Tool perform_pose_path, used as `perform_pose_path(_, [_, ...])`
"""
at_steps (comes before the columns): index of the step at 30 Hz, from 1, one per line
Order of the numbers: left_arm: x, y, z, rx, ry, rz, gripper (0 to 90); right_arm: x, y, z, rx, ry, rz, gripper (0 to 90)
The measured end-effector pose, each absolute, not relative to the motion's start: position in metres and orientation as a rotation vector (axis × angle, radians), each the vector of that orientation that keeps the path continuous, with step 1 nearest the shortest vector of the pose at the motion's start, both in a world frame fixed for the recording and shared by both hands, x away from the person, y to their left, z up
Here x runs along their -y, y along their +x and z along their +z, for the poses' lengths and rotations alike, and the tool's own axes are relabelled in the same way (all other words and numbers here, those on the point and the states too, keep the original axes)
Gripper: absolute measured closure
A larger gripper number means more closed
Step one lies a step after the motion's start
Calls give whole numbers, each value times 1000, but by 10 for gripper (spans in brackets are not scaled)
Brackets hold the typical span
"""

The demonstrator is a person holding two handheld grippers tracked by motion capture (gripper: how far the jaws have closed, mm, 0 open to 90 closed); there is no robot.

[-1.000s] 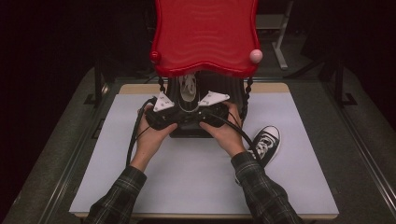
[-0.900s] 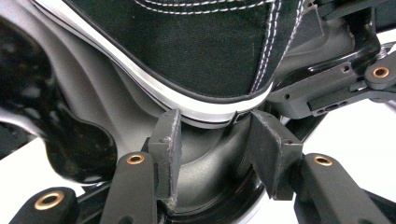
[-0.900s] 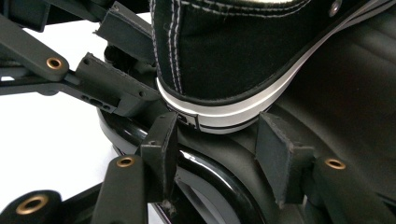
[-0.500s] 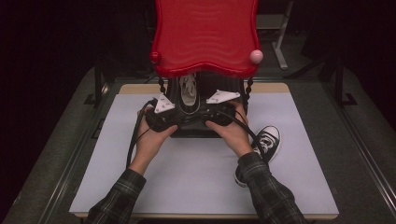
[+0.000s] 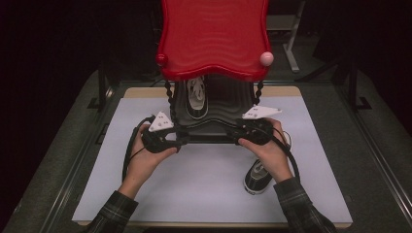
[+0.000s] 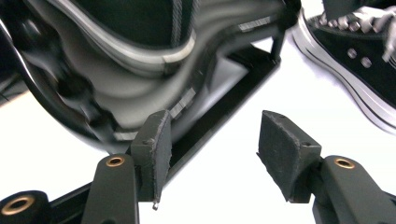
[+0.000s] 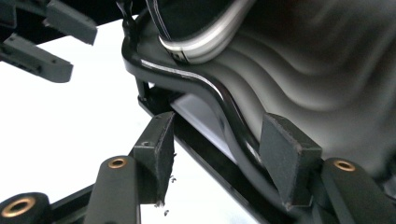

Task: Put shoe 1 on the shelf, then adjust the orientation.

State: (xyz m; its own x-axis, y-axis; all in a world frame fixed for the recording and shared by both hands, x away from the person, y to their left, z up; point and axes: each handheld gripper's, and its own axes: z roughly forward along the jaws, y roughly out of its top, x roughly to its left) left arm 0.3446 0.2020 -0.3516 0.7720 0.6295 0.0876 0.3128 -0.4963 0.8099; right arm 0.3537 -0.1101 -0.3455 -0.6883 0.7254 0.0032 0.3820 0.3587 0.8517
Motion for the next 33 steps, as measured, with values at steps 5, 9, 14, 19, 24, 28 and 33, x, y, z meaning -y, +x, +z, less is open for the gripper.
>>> perform_pose_path(5, [-211, 333, -363, -719, 2141, 449, 429, 130, 337, -351, -2241, 1012, 1244, 442])
perform_pose_path(9, [-221, 324, -373, -741, 2152, 426, 428, 146, 323, -356, -2234, 1050, 1223, 433])
perform_pose_path(14, [-234, 314, -384, -769, 2162, 404, 426, 169, 302, -364, -2207, 1106, 1185, 417])
perform_pose_path(19, [-237, 310, -390, -780, 2164, 377, 424, 196, 282, -372, -2168, 1200, 1165, 407])
perform_pose_path(24, [-233, 311, -394, -771, 2176, 364, 425, 213, 271, -385, -2159, 1280, 1163, 405])
perform_pose_path(28, [-230, 312, -396, -771, 2180, 353, 424, 213, 274, -390, -2135, 1319, 1155, 410])
perform_pose_path(33, [-231, 312, -399, -768, 2184, 351, 425, 214, 281, -399, -2136, 1364, 1142, 494])
